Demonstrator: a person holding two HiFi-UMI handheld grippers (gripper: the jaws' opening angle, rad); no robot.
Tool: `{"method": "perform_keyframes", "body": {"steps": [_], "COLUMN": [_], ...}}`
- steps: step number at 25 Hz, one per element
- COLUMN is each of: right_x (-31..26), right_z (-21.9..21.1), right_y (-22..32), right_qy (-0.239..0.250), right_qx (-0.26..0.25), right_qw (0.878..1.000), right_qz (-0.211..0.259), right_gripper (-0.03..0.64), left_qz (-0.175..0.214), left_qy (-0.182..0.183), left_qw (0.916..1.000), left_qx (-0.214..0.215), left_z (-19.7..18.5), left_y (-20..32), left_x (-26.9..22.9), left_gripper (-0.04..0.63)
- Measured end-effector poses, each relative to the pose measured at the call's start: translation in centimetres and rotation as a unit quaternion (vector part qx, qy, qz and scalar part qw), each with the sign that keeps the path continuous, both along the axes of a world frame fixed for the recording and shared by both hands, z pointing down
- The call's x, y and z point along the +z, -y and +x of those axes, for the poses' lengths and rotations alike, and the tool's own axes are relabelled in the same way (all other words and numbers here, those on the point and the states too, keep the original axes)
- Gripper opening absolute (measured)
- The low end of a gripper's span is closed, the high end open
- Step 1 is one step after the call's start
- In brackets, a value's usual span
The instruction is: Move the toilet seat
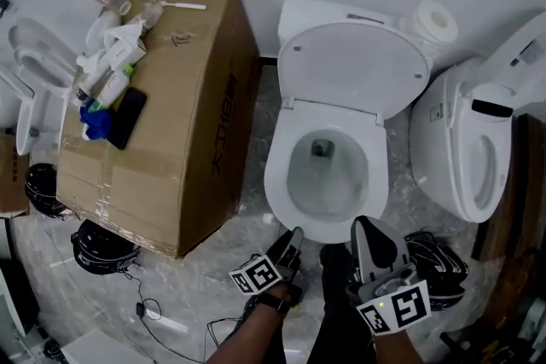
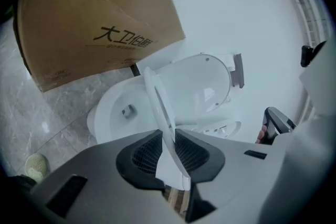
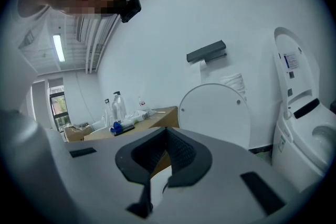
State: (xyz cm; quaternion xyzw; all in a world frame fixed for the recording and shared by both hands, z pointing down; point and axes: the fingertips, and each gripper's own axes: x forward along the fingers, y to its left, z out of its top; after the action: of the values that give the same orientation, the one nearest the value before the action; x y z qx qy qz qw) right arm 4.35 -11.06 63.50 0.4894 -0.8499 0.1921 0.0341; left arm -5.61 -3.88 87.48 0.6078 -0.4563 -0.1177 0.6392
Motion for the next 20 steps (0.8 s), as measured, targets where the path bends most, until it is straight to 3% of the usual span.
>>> {"method": "perform_keyframes", "body": {"steps": [7,20], "right_x": [-7.9,-16.5], "right_z": [1.4,5.4], "right_y": [2.2,8.8], "right_qy": [0.011,0.019], "right_qx": [0.026,0.033], "right_qw": [0.999,0.998], "right_qz": [0.02,0.04], "right_gripper": [0.011,0.011], "left_qz": [0.049,0.081], "left_qy": [-0.019,-0.015], "left_qw": [0.9986,0.9965], "left_qx": [0.004,-0.017], "left_z": [1.0,2.3], "left_y": [6.0,15.9], "left_x": [-9.8,-19.7], "left_gripper": [0.091,0.112]}}
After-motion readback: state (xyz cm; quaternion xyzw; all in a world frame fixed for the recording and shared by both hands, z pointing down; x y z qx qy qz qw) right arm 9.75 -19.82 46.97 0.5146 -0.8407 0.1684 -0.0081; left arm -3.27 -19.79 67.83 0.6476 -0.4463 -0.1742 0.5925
